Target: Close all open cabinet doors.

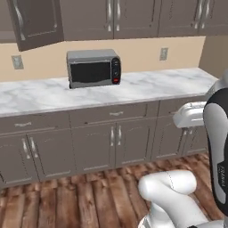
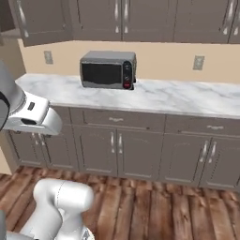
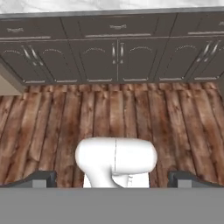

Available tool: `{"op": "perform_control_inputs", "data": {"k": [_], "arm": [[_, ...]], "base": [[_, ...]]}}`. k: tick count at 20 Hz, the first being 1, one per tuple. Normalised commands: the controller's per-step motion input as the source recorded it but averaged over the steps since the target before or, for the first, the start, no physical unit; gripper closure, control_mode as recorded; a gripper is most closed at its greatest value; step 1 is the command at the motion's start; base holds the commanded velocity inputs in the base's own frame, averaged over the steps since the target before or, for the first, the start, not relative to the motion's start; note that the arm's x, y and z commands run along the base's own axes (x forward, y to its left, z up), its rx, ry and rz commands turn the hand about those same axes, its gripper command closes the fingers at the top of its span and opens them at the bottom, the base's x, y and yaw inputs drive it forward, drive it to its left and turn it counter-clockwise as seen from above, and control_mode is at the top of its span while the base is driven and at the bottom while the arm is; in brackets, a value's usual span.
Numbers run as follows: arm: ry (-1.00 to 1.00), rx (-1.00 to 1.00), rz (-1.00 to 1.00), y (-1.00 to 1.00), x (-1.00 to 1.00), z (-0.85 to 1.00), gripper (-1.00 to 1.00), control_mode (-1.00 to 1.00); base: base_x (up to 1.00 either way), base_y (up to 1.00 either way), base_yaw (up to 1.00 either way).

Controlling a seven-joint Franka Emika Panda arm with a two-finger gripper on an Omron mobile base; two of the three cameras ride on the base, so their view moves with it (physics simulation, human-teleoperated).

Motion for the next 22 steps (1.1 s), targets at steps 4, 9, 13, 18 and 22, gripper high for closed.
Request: {"op": "perform_control_inputs", "data": {"k": [4, 9, 13, 18, 22], "arm": [[0.00, 0.00, 0.00, 0.00, 0.00, 0.00, -1.00, 1.00], [0.00, 0.00, 0.00, 0.00, 0.00, 0.00, -1.00, 1.00], [0.00, 0.00, 0.00, 0.00, 0.00, 0.00, -1.00, 1.00], [0.00, 0.00, 0.00, 0.00, 0.00, 0.00, -1.00, 1.00], [0.00, 0.00, 0.00, 0.00, 0.00, 0.00, -1.00, 1.00]], "base": [[0.97, 0.57, -0.01], [0.84, 0.71, -0.05], [0.82, 0.65, -0.02], [0.55, 0.65, -0.02], [0.44, 0.77, -0.03]]}}
